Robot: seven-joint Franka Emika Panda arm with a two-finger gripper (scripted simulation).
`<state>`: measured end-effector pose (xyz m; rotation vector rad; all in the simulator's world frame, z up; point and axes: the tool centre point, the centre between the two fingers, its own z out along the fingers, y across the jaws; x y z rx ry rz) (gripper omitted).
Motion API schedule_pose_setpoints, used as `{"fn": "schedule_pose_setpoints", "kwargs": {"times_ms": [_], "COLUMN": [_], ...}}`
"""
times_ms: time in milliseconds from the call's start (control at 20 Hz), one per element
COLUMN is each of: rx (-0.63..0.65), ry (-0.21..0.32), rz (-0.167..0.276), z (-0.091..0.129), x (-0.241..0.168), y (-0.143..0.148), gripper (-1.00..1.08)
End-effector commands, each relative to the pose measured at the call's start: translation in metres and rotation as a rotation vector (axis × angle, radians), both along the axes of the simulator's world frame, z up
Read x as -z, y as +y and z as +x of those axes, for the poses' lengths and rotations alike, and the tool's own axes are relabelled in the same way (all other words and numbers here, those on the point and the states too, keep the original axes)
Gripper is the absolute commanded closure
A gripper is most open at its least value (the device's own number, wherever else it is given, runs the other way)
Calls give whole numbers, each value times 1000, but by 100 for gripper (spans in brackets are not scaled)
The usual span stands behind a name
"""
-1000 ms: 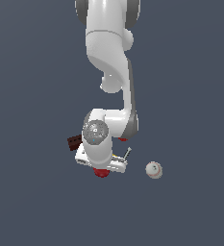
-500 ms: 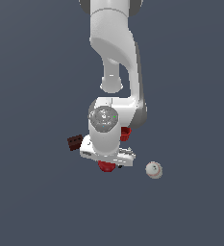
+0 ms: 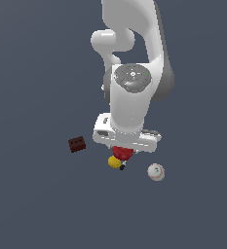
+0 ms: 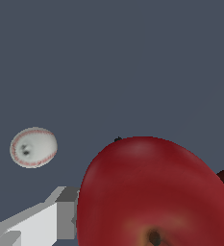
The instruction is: Pick up a designated object from a clutter of objects.
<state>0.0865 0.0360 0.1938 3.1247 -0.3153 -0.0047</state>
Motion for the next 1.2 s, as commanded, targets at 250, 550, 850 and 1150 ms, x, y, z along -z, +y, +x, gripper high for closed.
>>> {"fn": "schedule_pose_setpoints", "kwargs": {"times_ms": [250,550,850,1150], "rx": [0,0,0,0], "ry": [-3,-3,-3,-3], "rz": [-1,-1,0,1], "z": [-14,-22,-26,-26], "x": [-85,-143,-180,-196], "y": [44,75,95,104], "gripper": [108,108,108,108]}}
